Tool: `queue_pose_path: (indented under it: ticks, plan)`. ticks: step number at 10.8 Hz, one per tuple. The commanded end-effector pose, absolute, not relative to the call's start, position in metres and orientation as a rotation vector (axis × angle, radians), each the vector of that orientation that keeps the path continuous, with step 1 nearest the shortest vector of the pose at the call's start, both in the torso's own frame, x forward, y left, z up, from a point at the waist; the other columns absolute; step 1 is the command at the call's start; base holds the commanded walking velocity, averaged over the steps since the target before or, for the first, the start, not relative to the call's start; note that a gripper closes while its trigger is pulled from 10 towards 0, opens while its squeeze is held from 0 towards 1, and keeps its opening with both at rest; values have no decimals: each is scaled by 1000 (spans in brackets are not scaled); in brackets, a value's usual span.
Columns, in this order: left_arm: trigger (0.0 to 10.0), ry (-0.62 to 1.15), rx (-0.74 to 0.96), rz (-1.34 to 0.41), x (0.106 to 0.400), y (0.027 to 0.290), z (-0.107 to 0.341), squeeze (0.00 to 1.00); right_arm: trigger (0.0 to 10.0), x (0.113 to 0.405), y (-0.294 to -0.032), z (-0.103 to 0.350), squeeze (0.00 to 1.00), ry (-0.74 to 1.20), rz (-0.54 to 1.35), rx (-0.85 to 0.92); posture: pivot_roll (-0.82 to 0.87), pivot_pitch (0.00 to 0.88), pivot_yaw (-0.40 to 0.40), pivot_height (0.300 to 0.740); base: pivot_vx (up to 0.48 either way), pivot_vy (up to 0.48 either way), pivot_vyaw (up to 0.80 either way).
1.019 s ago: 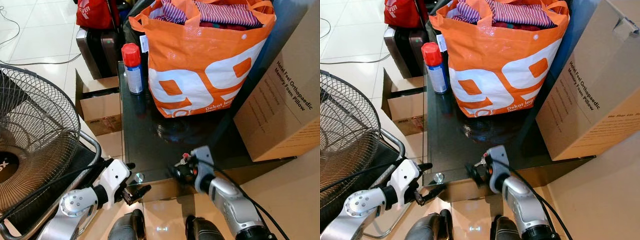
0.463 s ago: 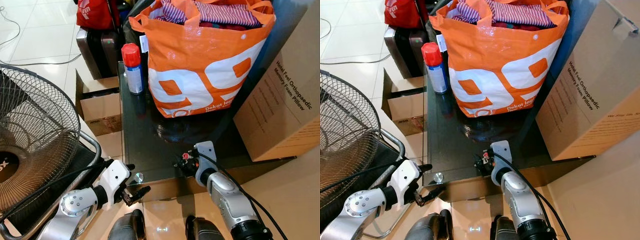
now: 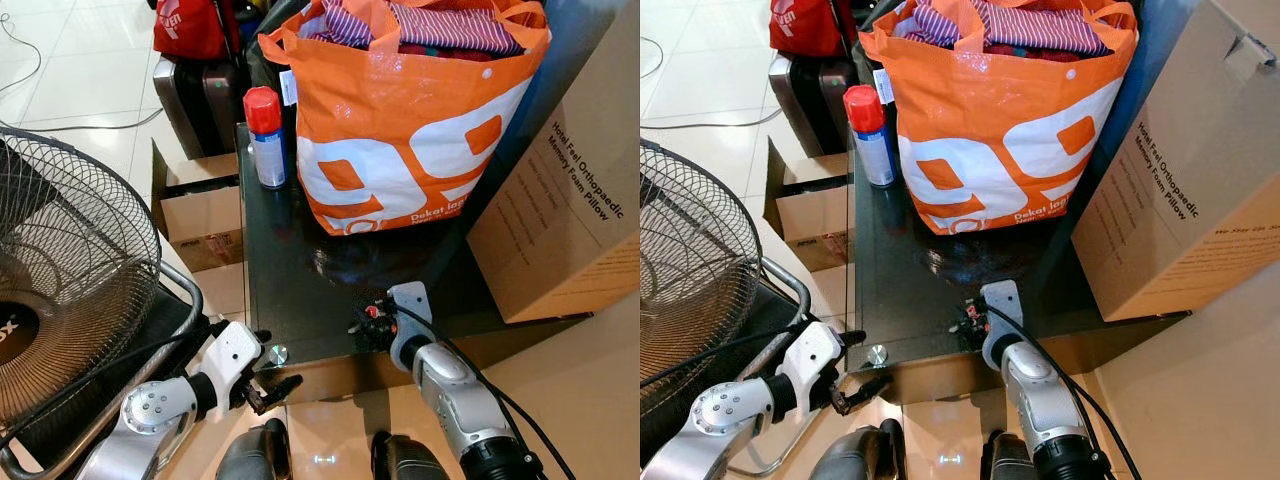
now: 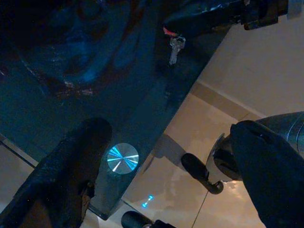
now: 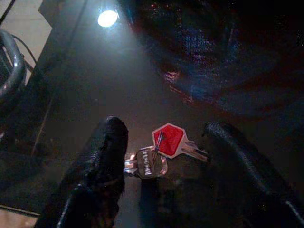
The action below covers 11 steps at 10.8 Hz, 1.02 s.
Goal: Hang keys on a hook
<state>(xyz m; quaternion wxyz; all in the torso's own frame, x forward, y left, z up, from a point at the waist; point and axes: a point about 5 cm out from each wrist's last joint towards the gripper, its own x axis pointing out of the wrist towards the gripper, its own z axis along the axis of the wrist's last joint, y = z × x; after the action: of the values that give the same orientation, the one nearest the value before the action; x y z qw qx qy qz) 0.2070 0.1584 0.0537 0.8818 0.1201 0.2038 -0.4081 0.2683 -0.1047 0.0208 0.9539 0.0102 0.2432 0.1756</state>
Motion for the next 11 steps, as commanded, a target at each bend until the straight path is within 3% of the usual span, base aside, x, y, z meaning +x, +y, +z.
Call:
queue_pose_path:
  ticks: [1,11]
  plan:
    - [10000,438,255,-857,203,159,52,0,0,265,-104,16,0,513,363,2,-66,196,43,740,0,0,0]
    - [10000,438,261,-863,205,159,49,0,0,264,-103,0,0,601,328,3,-60,191,43,740,0,0,0]
